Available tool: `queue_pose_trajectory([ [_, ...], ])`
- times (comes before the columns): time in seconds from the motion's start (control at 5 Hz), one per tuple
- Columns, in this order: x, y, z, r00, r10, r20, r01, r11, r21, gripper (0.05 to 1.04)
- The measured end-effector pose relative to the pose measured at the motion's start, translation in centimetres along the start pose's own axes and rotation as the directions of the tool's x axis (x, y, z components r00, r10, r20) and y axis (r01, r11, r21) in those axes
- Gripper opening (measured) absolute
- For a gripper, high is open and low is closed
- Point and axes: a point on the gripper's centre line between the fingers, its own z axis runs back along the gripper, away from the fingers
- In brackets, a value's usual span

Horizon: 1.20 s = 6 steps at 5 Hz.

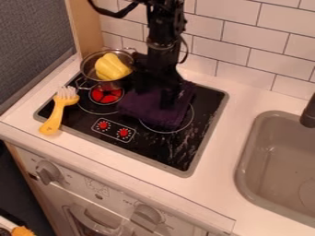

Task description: Move the purple cloth between the two burners

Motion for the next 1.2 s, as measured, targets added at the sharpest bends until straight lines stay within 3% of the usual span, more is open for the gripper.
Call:
queue_pose_trajectory([
  [0.2, -5.7, 0.2, -0.1, 1.0, 0.001, -0.029, -0.002, 0.999, -0.033, 1.0],
  [0.4, -10.6, -0.4, -0.2, 0.999, -0.016, -0.048, 0.011, 0.995, -0.103, 1.001],
  [0.6, -11.5, -0.3, -0.3, 0.999, -0.029, -0.014, 0.026, 0.988, -0.152, 1.0],
  [0.8, -10.7, -0.2, 0.1, 0.998, -0.064, 0.016, 0.066, 0.985, -0.162, 1.001],
  [1.2, -9.6, 0.6, 6.7, 0.985, -0.068, 0.158, 0.088, 0.989, -0.121, 1.001],
])
